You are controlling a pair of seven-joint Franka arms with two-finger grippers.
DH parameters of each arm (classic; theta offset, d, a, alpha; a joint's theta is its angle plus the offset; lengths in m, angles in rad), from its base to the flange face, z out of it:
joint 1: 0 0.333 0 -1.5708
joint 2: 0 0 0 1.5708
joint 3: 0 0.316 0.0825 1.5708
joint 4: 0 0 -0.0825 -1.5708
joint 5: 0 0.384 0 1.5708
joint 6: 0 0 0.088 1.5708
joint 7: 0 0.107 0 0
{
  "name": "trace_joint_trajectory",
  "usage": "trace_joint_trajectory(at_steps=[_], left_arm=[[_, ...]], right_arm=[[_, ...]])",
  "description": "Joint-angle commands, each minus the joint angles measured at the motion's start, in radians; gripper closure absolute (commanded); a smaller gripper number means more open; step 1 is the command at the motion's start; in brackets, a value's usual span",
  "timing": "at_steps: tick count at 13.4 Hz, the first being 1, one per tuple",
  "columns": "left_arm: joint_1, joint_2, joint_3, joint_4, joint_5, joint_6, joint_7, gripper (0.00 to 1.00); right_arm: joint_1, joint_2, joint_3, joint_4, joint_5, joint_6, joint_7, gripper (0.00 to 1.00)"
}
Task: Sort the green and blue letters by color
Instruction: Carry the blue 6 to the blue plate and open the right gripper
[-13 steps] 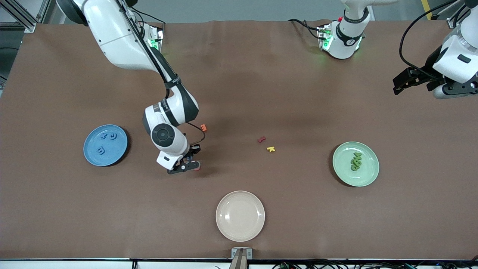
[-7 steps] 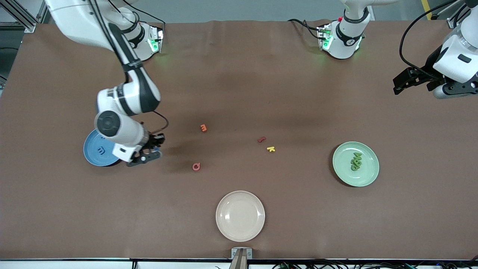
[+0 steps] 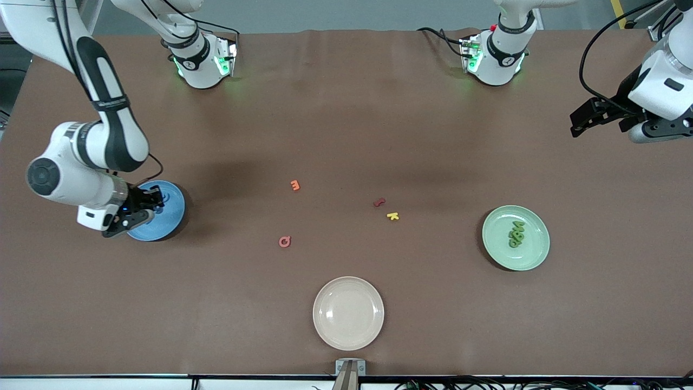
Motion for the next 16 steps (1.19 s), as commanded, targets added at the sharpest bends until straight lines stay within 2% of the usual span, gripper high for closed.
trace_joint_trajectory(at_steps=[1, 5, 8, 12, 13, 14, 15, 16], left_arm=[[-0.001, 0.001, 0.002, 0.013, -0.001, 0.000, 0.007, 0.00], [-0.001, 0.001, 0.002, 0.013, -0.001, 0.000, 0.004, 0.00], [0.000, -0.001, 0.002, 0.013, -0.001, 0.000, 0.004, 0.00], [0.002, -0.006, 0.002, 0.013, -0.001, -0.012, 0.002, 0.00], [0.002, -0.007, 0.002, 0.014, -0.001, -0.014, 0.005, 0.00], [0.000, -0.009, 0.002, 0.014, -0.001, -0.016, 0.005, 0.00], [0.002, -0.010, 0.002, 0.013, -0.001, -0.020, 0.010, 0.00], [0.002, -0.010, 0.002, 0.017, -0.001, -0.023, 0.016, 0.00]], right_arm=[[-0.040, -0.002, 0.023, -0.020, -0.010, 0.048, -0.046, 0.96], [-0.054, 0.084, 0.023, -0.019, -0.010, 0.163, -0.057, 0.95], [-0.050, 0.114, 0.024, -0.020, -0.008, 0.180, -0.055, 0.95], [-0.049, 0.141, 0.026, -0.030, -0.008, 0.203, -0.054, 0.88], [-0.047, 0.141, 0.024, -0.030, -0.008, 0.203, -0.052, 0.72], [-0.046, 0.139, 0.024, -0.030, -0.008, 0.203, -0.049, 0.33], [-0.044, 0.138, 0.026, -0.028, -0.008, 0.200, -0.043, 0.16], [-0.046, 0.128, 0.026, -0.027, -0.008, 0.191, -0.041, 0.12]])
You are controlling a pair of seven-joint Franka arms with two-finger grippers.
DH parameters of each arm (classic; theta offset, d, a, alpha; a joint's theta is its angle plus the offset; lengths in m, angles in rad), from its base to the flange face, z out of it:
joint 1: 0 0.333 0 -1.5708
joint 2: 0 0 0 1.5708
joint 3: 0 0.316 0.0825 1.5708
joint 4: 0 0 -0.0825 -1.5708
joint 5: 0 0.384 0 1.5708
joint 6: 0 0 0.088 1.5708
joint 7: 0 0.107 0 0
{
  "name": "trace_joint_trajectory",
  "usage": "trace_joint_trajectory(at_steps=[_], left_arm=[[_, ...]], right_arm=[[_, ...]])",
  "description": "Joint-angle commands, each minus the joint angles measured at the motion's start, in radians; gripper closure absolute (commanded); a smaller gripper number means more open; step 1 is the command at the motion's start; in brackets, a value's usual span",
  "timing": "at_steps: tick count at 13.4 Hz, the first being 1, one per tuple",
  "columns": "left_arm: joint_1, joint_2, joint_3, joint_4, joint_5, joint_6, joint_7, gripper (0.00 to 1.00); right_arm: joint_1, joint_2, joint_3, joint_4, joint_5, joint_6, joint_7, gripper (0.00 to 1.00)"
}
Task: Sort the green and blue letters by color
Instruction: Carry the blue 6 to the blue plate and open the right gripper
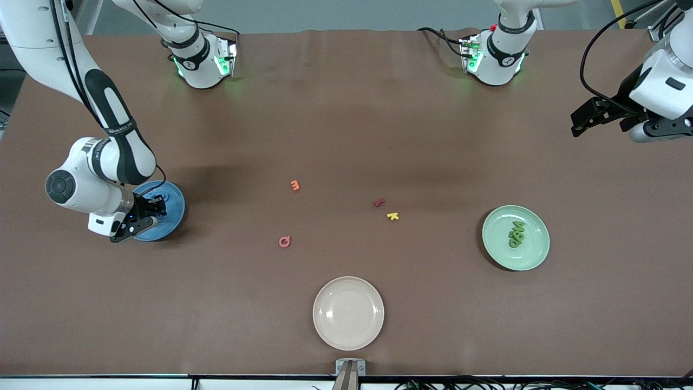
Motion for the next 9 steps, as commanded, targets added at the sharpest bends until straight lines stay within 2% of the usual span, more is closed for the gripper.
trace_joint_trajectory(at_steps=[1, 3, 7, 9], left_arm=[[0.000, -0.009, 0.001, 0.019, -0.001, -0.021, 0.016, 0.00], [0.000, -0.006, 0.001, 0.019, 0.000, -0.019, 0.016, 0.00], [0.004, -0.009, 0.005, 0.023, 0.000, -0.021, 0.017, 0.00], [0.004, -0.008, 0.006, 0.031, 0.000, -0.021, 0.007, 0.00]], right_arm=[[-0.015, -0.025, 0.014, -0.002, -0.008, -0.015, 0.000, 0.09], [-0.015, -0.079, 0.016, 0.002, -0.008, -0.071, 0.023, 0.09], [0.039, -0.278, 0.019, 0.004, -0.008, -0.295, 0.327, 0.08], [0.062, -0.375, 0.019, 0.039, -0.011, -0.439, 0.475, 0.06]])
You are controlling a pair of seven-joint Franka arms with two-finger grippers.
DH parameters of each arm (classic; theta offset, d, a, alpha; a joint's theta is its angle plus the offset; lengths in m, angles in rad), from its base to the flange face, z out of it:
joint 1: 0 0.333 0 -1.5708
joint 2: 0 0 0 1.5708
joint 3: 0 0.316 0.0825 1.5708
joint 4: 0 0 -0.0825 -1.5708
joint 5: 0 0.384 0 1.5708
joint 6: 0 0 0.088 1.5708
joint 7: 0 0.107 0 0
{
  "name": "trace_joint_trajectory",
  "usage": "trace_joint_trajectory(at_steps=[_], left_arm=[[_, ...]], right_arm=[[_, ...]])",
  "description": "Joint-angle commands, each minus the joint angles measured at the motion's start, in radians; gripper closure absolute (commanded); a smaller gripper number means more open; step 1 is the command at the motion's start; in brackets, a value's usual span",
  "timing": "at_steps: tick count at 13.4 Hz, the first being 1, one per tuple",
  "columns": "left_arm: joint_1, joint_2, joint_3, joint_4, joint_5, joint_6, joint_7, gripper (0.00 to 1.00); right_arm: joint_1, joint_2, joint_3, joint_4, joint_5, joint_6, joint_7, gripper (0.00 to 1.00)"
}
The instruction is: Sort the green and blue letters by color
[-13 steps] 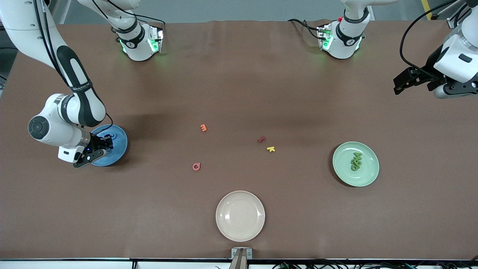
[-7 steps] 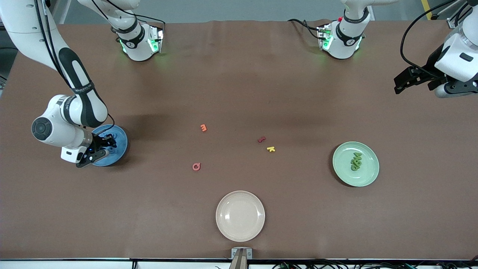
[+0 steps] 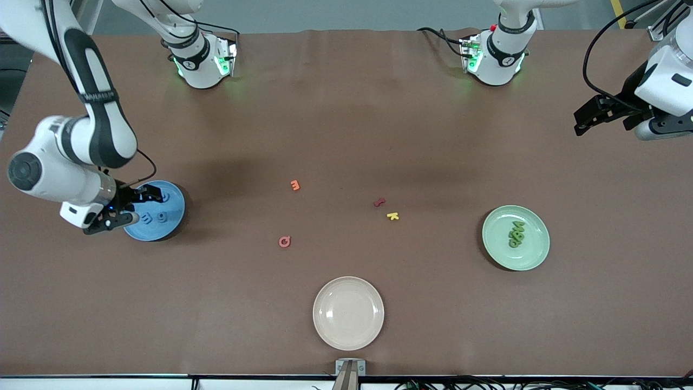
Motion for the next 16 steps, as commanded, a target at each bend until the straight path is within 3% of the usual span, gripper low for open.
trace_joint_trajectory(at_steps=[1, 5, 8, 11, 16], left_arm=[[0.002, -0.005, 0.002, 0.019, 0.000, -0.016, 0.005, 0.00], [-0.001, 0.023, -0.001, 0.053, 0.000, -0.015, 0.004, 0.00], [0.007, 0.023, 0.007, 0.053, 0.000, -0.015, 0.016, 0.00], [0.007, 0.015, 0.009, 0.054, 0.000, -0.015, 0.019, 0.00], [0.017, 0.011, 0.009, 0.051, -0.004, -0.027, 0.020, 0.00]], right_arm=[[0.017, -0.143, 0.002, 0.034, -0.013, -0.181, 0.157, 0.03], [0.012, -0.245, -0.006, 0.204, -0.025, -0.469, 0.212, 0.03], [0.004, -0.296, -0.009, 0.311, -0.051, -0.589, 0.263, 0.03], [-0.025, -0.287, -0.015, 0.437, -0.050, -0.639, 0.268, 0.00], [-0.025, -0.284, -0.013, 0.482, -0.051, -0.630, 0.268, 0.00]])
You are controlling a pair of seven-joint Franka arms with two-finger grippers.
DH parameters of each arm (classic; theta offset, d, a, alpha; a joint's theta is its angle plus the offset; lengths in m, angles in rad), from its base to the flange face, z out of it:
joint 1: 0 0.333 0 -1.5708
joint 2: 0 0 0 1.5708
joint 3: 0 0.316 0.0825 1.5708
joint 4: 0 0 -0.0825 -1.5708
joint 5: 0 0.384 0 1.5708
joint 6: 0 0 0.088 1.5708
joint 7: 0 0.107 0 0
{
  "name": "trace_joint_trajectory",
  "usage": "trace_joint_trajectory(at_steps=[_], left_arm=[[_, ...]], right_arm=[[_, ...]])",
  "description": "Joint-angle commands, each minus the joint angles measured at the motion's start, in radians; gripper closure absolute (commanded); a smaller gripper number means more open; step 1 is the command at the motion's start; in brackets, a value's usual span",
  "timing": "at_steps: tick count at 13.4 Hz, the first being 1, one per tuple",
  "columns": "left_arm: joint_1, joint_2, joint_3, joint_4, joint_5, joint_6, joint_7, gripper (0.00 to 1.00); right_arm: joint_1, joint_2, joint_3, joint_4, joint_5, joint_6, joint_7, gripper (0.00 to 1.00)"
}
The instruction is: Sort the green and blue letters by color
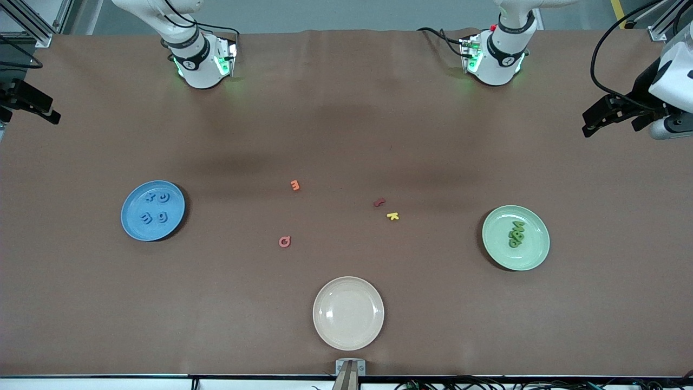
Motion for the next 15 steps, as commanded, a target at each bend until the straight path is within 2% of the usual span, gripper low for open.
trace_joint_trajectory(at_steps=[1, 11, 13, 15], left_arm=[[0.019, -0.002, 0.001, 0.022, -0.007, -0.032, 0.019, 0.00], [0.015, -0.004, -0.012, 0.030, -0.014, -0.035, 0.022, 0.00], [0.012, -0.004, -0.030, 0.031, -0.011, -0.035, 0.022, 0.00], [0.012, 0.001, -0.038, 0.054, -0.011, -0.038, 0.016, 0.00]], right_arm=[[-0.011, 0.020, 0.011, 0.033, -0.012, -0.011, 0.016, 0.00], [-0.009, 0.031, 0.012, 0.072, -0.012, -0.010, 0.007, 0.00], [-0.012, 0.052, 0.012, 0.076, -0.014, -0.008, 0.004, 0.00], [-0.014, 0.093, 0.012, 0.133, -0.014, -0.010, 0.005, 0.00]])
